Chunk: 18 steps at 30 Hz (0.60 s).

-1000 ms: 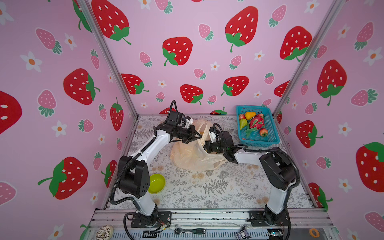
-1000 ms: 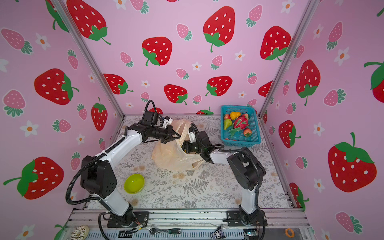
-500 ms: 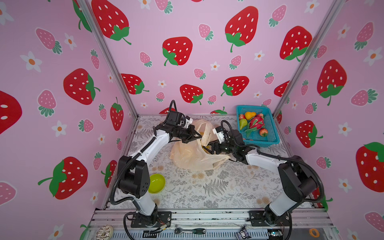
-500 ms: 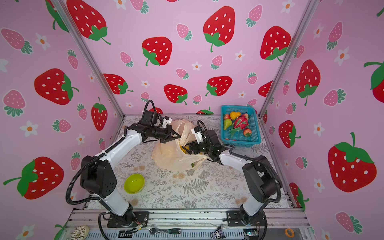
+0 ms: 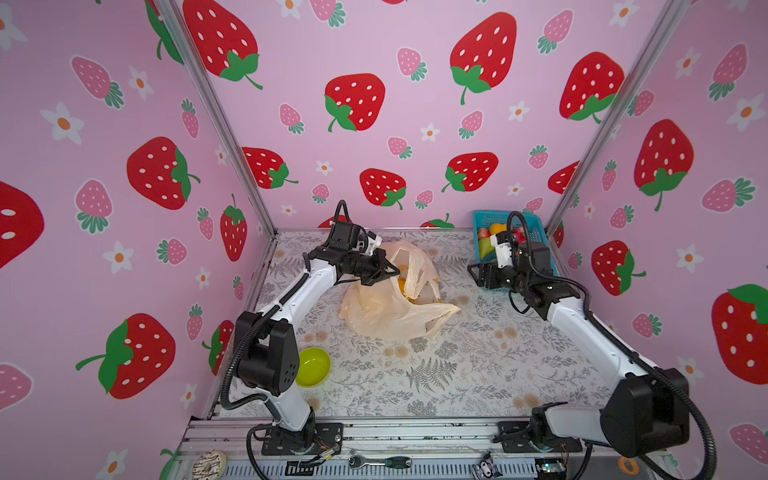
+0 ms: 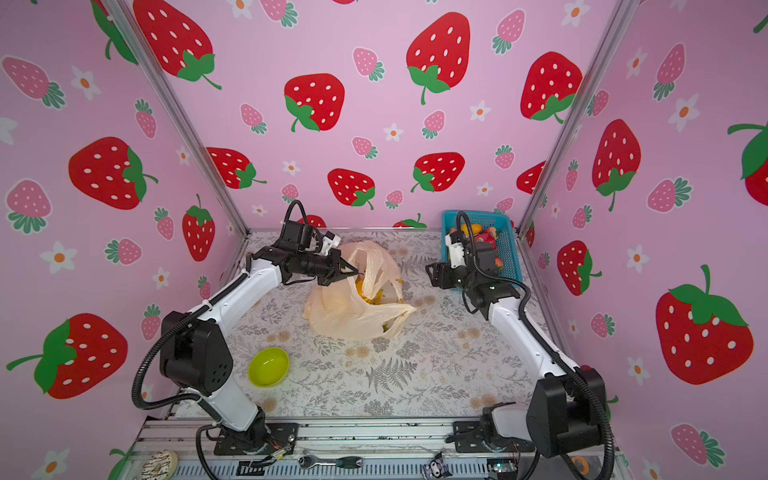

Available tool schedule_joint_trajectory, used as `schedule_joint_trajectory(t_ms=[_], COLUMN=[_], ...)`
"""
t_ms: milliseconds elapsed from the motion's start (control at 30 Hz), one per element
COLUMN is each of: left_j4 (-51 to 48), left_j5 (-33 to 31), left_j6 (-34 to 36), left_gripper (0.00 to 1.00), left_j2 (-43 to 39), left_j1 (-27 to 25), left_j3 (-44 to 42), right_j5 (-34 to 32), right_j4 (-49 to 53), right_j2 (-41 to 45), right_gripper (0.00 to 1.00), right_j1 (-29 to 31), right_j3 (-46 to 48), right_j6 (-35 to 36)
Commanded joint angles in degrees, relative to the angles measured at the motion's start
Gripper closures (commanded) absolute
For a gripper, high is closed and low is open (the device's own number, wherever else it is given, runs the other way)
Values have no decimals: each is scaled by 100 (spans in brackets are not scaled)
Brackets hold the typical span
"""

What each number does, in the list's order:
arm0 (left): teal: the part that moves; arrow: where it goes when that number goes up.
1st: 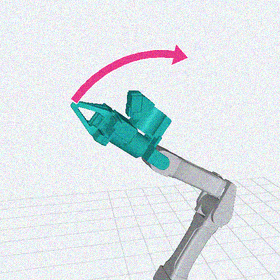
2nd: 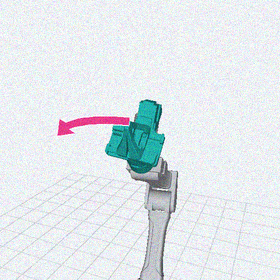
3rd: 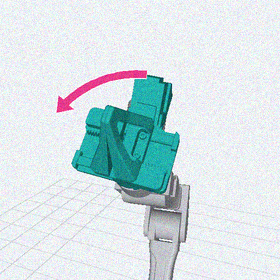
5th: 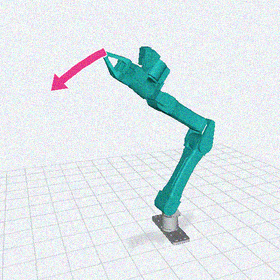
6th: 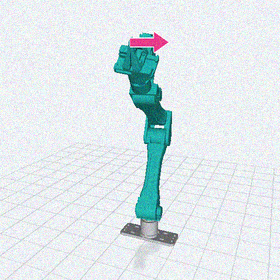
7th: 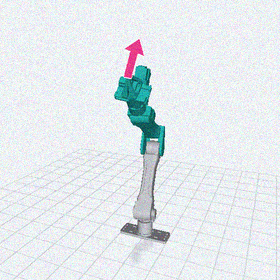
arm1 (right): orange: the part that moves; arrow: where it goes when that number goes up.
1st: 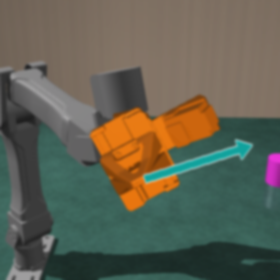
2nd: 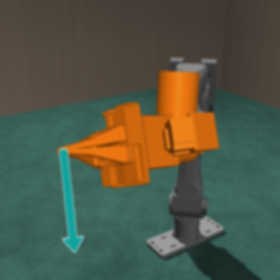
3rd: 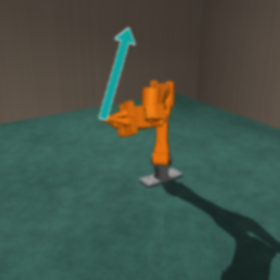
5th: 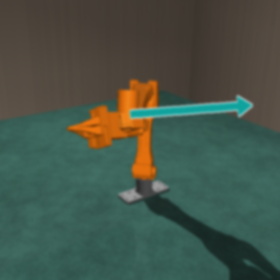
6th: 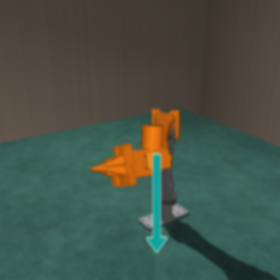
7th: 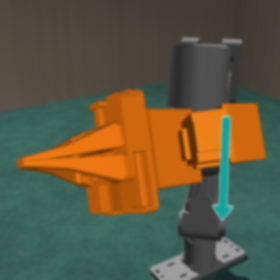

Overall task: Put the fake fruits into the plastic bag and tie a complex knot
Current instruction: 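Move the right gripper back over the basket, then lower the right gripper and grasp the small red apple in the basket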

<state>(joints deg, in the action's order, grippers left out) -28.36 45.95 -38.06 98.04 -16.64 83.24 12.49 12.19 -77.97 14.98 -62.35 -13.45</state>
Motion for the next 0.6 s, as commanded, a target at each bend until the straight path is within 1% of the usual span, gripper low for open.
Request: schedule_joint_trajectory(t_ms=[0, 100, 233, 333, 433, 567], left_j4=[94, 110, 159, 182, 190, 195], left_j5=[67, 89, 111, 167, 150, 161], left_j6=[-84, -96, -138, -175, -158, -164], left_gripper=[100, 100, 100, 100, 100, 100], left_j2=[-138, -123, -110, -73, -97, -93], left_j1=[7, 4, -5, -19, -32, -25], left_j3=[-30, -36, -64, -72, -76, -72], right_j5=[-1378, -1611, -1894, -1921, -1760, -1633], right_j4=[1024, 1424, 1668, 2104, 2404, 2583], right_j2=[-689, -1501, -2424, -3127, -3677, -4003], right_gripper=[24, 25, 26, 28, 32, 34], right_j1=[-323, -565, -676, -806, -919, -958], right_j3=[-676, -1282, -1922, -2511, -2861, -3028], right_j6=[309, 424, 575, 682, 854, 951])
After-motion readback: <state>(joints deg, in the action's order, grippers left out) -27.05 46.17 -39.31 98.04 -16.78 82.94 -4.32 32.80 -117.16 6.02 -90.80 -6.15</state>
